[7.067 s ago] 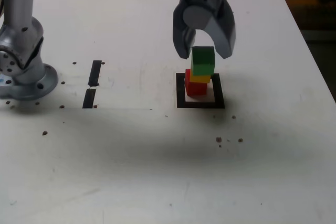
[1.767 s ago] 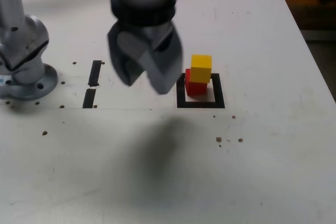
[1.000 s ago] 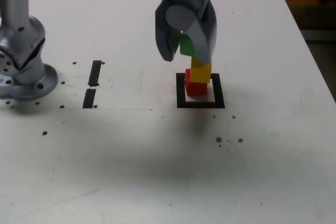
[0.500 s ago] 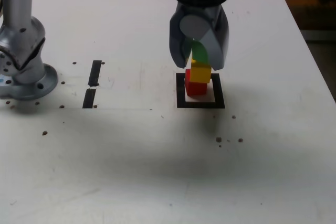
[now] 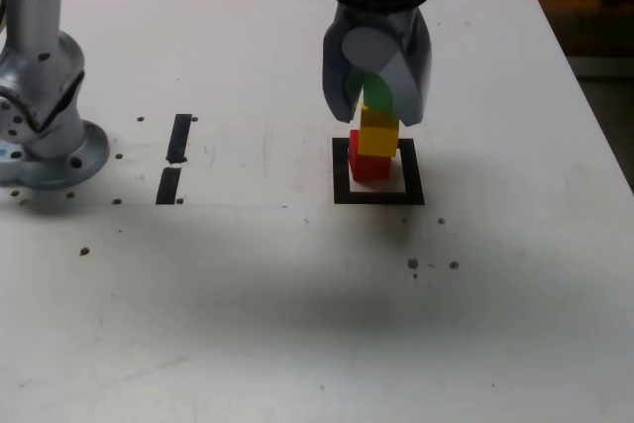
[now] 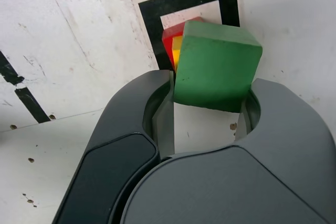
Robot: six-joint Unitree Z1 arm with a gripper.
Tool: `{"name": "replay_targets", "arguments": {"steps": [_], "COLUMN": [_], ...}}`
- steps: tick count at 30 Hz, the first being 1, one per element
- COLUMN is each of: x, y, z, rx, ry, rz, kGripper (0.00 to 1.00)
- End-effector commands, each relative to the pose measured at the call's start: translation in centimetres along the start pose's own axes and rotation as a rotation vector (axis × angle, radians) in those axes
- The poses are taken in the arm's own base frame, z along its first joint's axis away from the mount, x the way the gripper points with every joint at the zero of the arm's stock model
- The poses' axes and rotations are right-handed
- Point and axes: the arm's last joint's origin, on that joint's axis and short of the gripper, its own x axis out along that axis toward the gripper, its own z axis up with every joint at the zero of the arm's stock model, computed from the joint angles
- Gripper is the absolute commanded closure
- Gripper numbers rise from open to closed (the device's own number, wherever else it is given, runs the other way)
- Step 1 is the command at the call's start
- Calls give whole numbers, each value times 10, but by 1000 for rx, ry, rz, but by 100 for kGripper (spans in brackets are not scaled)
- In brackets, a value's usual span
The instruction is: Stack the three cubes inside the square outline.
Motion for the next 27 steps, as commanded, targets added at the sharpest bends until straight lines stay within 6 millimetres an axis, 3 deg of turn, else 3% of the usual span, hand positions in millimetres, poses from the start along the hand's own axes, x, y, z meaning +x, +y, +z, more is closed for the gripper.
{"name": "replay_targets", "arguments": {"steps": [1, 15, 27], "x": [2, 7, 12], "y": [0, -1, -2], "z": [0, 1, 0], "rx": [-1, -2, 0], "ry": [3, -1, -9], "rz": [0, -16, -28], "kGripper": [60, 46, 17]}}
